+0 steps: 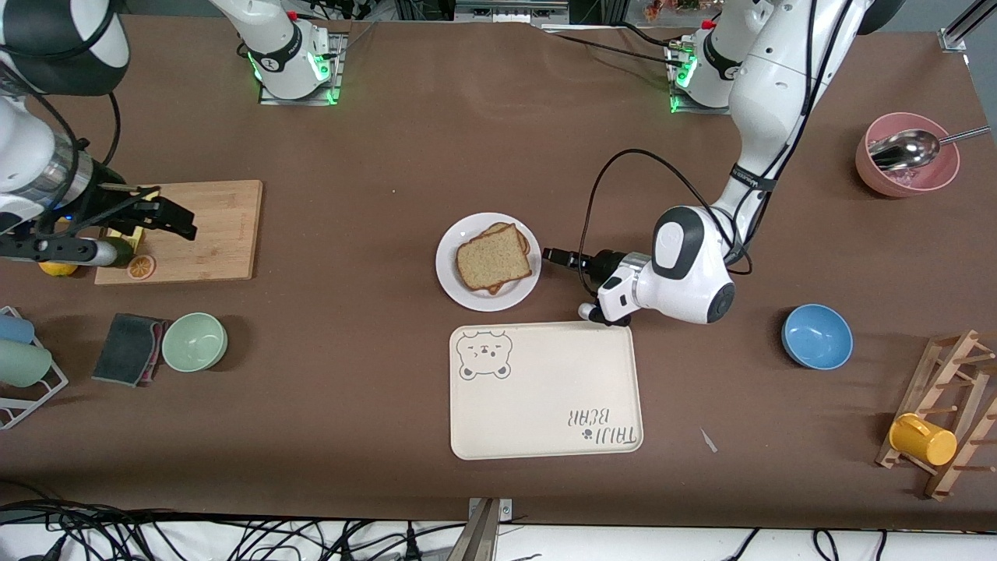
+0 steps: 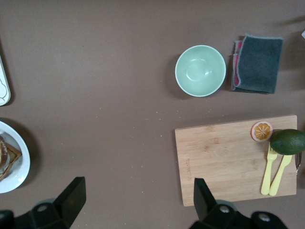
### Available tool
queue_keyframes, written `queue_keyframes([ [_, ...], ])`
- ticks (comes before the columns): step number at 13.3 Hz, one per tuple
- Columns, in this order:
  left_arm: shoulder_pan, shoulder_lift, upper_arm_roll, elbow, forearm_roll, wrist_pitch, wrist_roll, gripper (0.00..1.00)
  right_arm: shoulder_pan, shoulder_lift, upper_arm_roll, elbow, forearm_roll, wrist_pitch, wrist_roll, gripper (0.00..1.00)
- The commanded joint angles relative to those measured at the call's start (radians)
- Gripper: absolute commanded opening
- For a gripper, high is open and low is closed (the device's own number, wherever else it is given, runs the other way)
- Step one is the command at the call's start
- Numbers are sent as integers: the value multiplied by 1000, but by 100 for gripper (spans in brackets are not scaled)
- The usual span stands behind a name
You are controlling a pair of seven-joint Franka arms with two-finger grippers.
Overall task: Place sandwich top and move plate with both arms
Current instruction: 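Raise the right gripper away while the left gripper reaches the plate rim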
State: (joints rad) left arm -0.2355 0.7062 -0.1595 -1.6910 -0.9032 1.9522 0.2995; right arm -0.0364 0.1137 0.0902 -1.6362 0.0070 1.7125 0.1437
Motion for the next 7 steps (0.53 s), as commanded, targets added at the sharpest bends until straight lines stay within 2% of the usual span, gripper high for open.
queue_keyframes([
  [1, -2, -11, -3, -90, -113, 103, 137, 69, -3, -20, -30, -7, 10, -11, -21, 100],
  [3, -21, -4, -3, -111, -166, 131, 208, 65, -5, -11, -78, -1, 19, -11, -82, 100],
  [4, -21, -4, -3, -116, -187, 131, 230, 60, -5, -11, -78, 7, 13, -11, -107, 100],
  [7, -30, 7, -3, -121, -218, 180, 245, 58, 3, -11, -70, 12, 16, -11, -154, 100],
])
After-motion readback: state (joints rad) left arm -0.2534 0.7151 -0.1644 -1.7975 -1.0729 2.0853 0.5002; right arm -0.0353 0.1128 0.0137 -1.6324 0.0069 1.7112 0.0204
